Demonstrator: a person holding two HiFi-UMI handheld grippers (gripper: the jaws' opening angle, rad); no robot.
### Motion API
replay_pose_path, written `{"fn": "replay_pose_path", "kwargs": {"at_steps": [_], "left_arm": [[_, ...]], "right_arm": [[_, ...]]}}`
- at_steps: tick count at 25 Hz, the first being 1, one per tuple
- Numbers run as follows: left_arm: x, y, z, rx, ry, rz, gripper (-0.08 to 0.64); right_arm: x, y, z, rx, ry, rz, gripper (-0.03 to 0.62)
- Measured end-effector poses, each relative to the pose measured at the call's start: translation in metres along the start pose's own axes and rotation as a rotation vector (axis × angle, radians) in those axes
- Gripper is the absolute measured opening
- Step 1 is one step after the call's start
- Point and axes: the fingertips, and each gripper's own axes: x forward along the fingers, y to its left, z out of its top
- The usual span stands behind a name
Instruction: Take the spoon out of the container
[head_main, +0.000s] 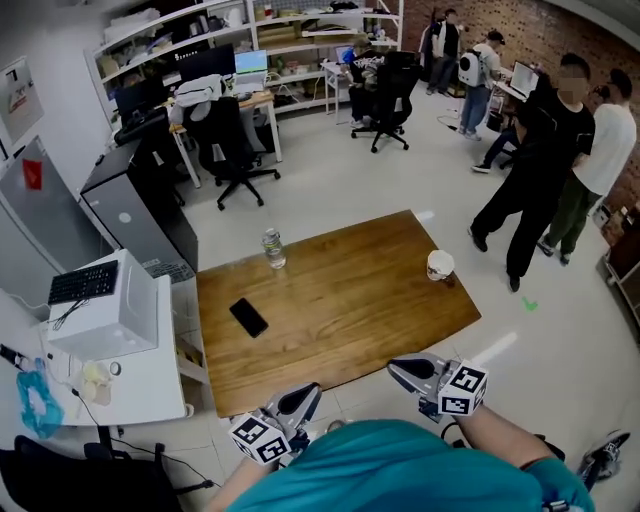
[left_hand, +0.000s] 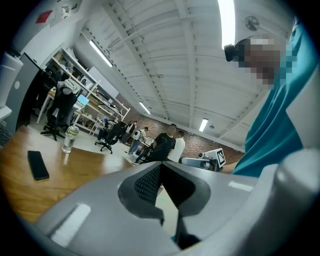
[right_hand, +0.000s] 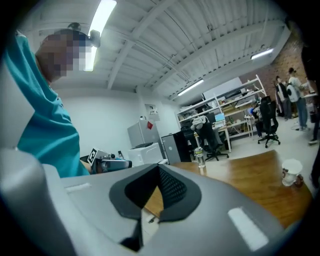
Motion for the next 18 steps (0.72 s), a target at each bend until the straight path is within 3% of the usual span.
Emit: {"fn": "replay_pose_path", "kwargs": {"at_steps": [2,8,12,18], "left_arm": [[0.019,0.02,0.006,-0.005,0.01,-0.039,0.0],[0.068,0.028,0.016,0.023,0.051,-0.113,0.0],[0.121,0.03,-0.01,0.058,0.078,-0.077,0.0],[0.251,-0.003,-0.057,0.04,0.102,0.053,0.0]], "right_arm": [[0.01,-0.019,0.005,-0.001,0.011,-0.03,0.002],[-0.004,-0.058,0.021,0.021,0.024,-0.091,0.002],[-0.044,-0.113,0.011,0.045,0.003,-0.072,0.002],[-0.157,-0.209,0.018,0.048,-0.009,0.029,0.002]]}}
